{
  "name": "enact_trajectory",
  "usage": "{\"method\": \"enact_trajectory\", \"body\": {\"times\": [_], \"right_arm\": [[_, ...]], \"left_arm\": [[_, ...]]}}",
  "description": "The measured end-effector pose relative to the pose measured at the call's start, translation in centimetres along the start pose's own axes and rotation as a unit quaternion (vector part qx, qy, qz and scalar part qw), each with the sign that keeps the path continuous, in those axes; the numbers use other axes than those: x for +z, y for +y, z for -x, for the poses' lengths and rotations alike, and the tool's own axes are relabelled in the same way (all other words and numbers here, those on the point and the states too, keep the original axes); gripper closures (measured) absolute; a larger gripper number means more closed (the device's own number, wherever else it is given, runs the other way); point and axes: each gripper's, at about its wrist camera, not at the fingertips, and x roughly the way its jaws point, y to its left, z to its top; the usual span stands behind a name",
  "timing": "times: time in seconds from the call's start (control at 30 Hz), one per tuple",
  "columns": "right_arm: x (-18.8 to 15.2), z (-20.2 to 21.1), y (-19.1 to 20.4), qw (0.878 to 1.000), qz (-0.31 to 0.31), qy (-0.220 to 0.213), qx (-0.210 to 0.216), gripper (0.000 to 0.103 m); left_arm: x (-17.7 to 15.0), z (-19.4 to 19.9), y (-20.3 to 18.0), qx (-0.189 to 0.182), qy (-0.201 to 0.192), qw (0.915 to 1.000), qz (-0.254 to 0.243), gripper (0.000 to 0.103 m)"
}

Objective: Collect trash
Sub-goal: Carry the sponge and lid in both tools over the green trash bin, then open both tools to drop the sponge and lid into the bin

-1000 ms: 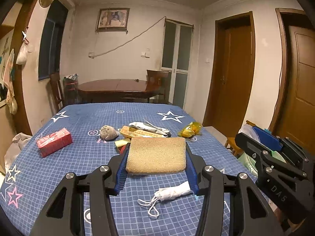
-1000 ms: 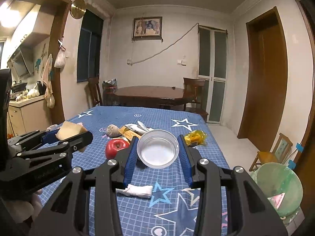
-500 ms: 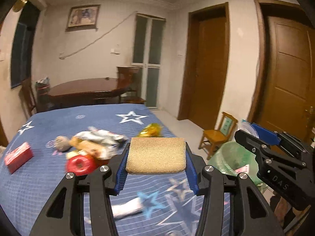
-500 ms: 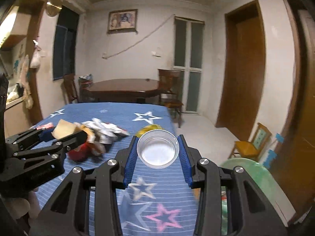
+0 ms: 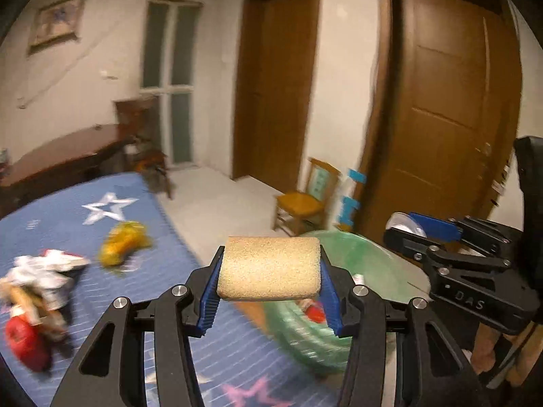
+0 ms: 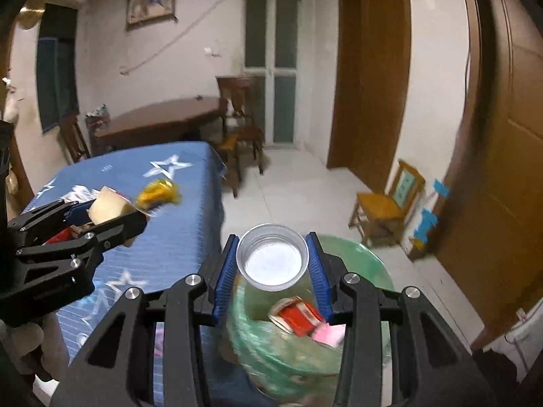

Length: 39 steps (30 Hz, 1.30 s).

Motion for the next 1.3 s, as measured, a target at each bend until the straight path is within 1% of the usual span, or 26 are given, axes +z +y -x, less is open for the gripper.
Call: {"method": "enact_trajectory", "body": {"times": [0.07,0.17,0.3,0.47,0.57,0.7,0.83,0.93,1.0,1.03,1.07,1.1,1.13,1.17,1.3], "right_arm": [[-0.4,-1.2,-1.9,1.000,-0.009,0.024,0.000,0.065],[-1.0,-2.8,-3.8,0.998,-0.022,0.056,0.006,0.065],[-2.0,-5.5,-6.2,0.994,-0.037,0.099,0.009,0.065],[-3.3,-8.3,-7.9,0.989,-0.044,0.139,0.015,0.065],[-3.9,-9.7,-8.9,0.987,-0.052,0.154,0.021,0.065],[-4.8,-11.1,-9.9,0.984,-0.058,0.166,0.024,0.065],[-5.0,-11.6,-10.4,0.983,-0.062,0.169,0.026,0.064],[-4.9,-11.8,-10.9,0.983,-0.064,0.169,0.028,0.064],[-4.9,-12.0,-11.1,0.983,-0.065,0.170,0.030,0.064],[-4.9,-12.0,-11.2,0.983,-0.066,0.170,0.032,0.064],[-4.9,-12.0,-11.3,0.983,-0.070,0.168,0.034,0.063],[-4.9,-11.9,-11.5,0.983,-0.074,0.167,0.036,0.061],[-4.8,-11.8,-11.6,0.983,-0.076,0.164,0.036,0.056],[-4.8,-11.6,-11.9,0.983,-0.080,0.160,0.035,0.055],[-4.6,-11.0,-12.6,0.984,-0.092,0.150,0.033,0.054]], "left_arm": [[0.3,-2.8,-1.3,-0.021,0.024,0.9995,-0.006,0.052],[0.2,-6.8,-2.6,-0.043,0.060,0.9972,-0.013,0.052],[-0.4,-11.9,-4.1,-0.061,0.107,0.9921,-0.023,0.052],[-1.5,-17.3,-4.8,-0.074,0.154,0.9850,-0.028,0.052],[-2.1,-20.2,-4.7,-0.079,0.174,0.9811,-0.031,0.052],[-3.0,-22.8,-4.1,-0.077,0.190,0.9783,-0.031,0.052],[-3.2,-24.4,-4.2,-0.077,0.196,0.9772,-0.028,0.052],[-3.4,-25.2,-4.3,-0.075,0.197,0.9770,-0.030,0.050],[-3.5,-25.9,-4.6,-0.069,0.199,0.9770,-0.031,0.041],[-3.6,-25.6,-4.6,-0.067,0.199,0.9773,-0.031,0.031],[-3.6,-25.8,-4.6,-0.064,0.199,0.9775,-0.030,0.023],[-3.6,-25.5,-4.5,-0.062,0.197,0.9781,-0.028,0.021],[-3.6,-25.4,-4.5,-0.060,0.196,0.9783,-0.028,0.019],[-3.5,-25.5,-4.5,-0.057,0.196,0.9786,-0.028,0.019],[-3.4,-25.2,-4.2,-0.052,0.194,0.9792,-0.027,0.018]]}}
